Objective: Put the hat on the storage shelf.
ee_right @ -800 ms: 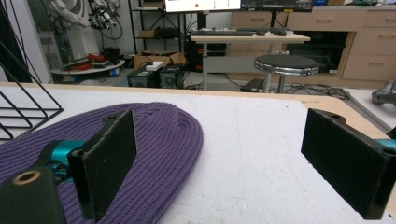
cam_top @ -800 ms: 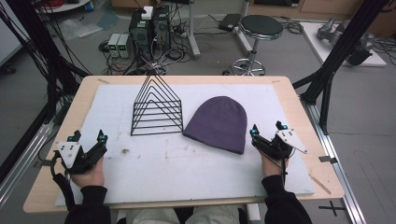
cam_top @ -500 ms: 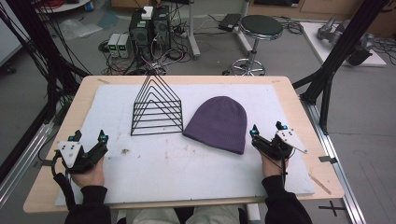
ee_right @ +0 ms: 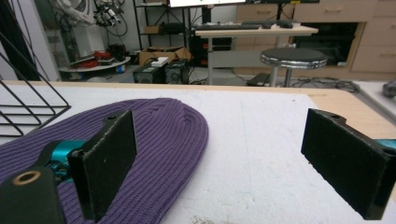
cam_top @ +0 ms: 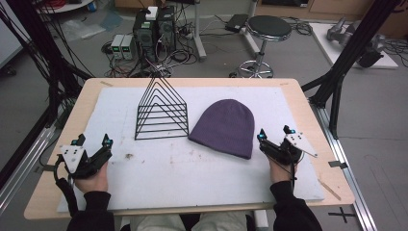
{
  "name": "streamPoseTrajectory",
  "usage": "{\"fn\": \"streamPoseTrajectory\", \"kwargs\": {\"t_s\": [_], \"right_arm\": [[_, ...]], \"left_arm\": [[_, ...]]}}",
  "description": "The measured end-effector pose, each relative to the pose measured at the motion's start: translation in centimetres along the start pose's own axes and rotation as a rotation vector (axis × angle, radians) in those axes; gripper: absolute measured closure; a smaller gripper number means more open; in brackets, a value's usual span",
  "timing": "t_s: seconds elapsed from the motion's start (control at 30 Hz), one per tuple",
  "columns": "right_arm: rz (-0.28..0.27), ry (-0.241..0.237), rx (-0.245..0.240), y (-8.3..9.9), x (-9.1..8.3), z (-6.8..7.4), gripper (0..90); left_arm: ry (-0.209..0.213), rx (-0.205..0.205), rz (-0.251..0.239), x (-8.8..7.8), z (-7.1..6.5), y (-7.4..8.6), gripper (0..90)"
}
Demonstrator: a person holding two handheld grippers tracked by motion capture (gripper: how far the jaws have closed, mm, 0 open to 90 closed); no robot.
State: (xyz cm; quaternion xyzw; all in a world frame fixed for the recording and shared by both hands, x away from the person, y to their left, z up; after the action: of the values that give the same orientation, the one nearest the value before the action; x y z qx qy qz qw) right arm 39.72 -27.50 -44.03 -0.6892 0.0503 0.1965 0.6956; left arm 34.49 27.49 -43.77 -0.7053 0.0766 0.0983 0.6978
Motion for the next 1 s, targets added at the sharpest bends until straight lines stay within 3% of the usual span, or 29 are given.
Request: {"fn": "streamPoseTrajectory", "kwargs": {"t_s": [0.2, 0.3, 0.53, 0.8, 1.0], "right_arm": [[0.028, -0.018, -0.015, 0.0, 0.3, 0.3, 9.9], [0.023, -0.023, -0.019, -0.2, 0.4, 0.5, 10.0], [-0.009, -0.023, -0.082, -2.0, 0.6, 1.1, 10.0], [-0.008, -0.027, -0.08, -2.8, 1.1, 1.6, 10.0], [0.035, -0.044, -0.074, -3.2, 2.2, 1.8, 10.0]], "left_arm": [[0.018, 0.001, 0.004, 0.2, -0.3, 0.1, 24.0], [0.019, -0.001, 0.004, 0.3, -0.4, 0.1, 24.0], [0.025, -0.006, 0.005, 0.2, -0.4, 0.2, 24.0], [0.039, -0.015, 0.006, 0.3, -0.4, 0.2, 24.0], [0.038, -0.016, 0.004, 0.2, -0.4, 0.2, 24.0]]}}
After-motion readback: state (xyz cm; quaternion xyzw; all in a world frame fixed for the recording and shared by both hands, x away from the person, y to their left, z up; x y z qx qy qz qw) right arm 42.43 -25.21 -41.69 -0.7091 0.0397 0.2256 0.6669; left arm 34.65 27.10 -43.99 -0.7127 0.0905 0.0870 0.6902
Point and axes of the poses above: each handheld gripper's, and its own axes: x roughly forward along the jaws, y roughly out of its underside, z roughly to its left, the point moved 8 cm from there along x, roughly forward along the jaws, and after that the axes turned 11 degrees about z, right-handed, at the moved point
